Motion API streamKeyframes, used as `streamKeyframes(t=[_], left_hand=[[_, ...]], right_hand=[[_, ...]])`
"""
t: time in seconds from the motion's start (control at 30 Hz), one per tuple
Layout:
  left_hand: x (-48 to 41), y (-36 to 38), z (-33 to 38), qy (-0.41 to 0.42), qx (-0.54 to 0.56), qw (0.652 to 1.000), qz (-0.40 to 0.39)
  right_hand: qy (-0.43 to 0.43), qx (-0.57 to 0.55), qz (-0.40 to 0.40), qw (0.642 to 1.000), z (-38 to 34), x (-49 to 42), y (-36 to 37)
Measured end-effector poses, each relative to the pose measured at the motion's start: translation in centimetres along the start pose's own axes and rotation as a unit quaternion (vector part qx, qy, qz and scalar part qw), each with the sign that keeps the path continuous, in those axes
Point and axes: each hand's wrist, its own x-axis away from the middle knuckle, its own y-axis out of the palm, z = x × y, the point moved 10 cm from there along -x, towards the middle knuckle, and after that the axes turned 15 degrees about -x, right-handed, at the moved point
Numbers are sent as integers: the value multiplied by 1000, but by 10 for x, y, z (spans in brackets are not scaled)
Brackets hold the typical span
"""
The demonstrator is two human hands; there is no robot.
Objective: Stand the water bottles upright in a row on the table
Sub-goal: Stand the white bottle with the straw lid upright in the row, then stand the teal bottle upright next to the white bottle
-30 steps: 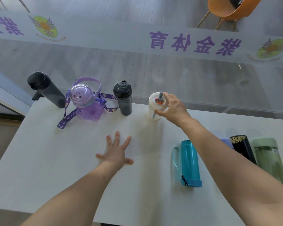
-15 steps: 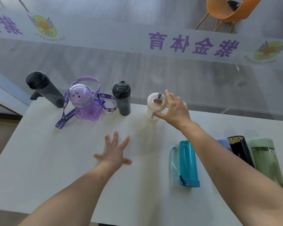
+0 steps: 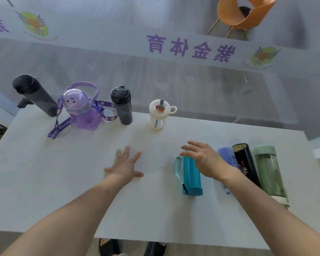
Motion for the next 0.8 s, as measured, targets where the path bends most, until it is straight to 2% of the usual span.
streamKeyframes(t=[0.1,0.17,0.27,0.37,0.47,0.53,0.63,0.7,0.8], left_hand=[[7,16,24,17,-27,999,-7],[8,23,26,16,-47,999,-7],[7,23,24,17,-44,999,-11],[6,24,24,17,-46,999,-18],[5,25,25,21,-46,998,-20],[4,25,25,28,-48,998,-22],[5,26,25,40,-47,997,-36],[5,25,25,44,-49,997,-37],[3,25,25,40,-58,997,-34]], right_hand=[[27,79,-145,986,13,18,31],[23,100,-176,979,16,26,43],[8,102,-151,983,17,27,54],[39,55,-78,995,22,23,55],[131,-94,16,987,30,25,40],[199,-212,84,953,38,28,33],[269,-370,180,871,47,37,35],[311,-424,222,821,53,46,45],[348,-473,260,766,56,55,54]])
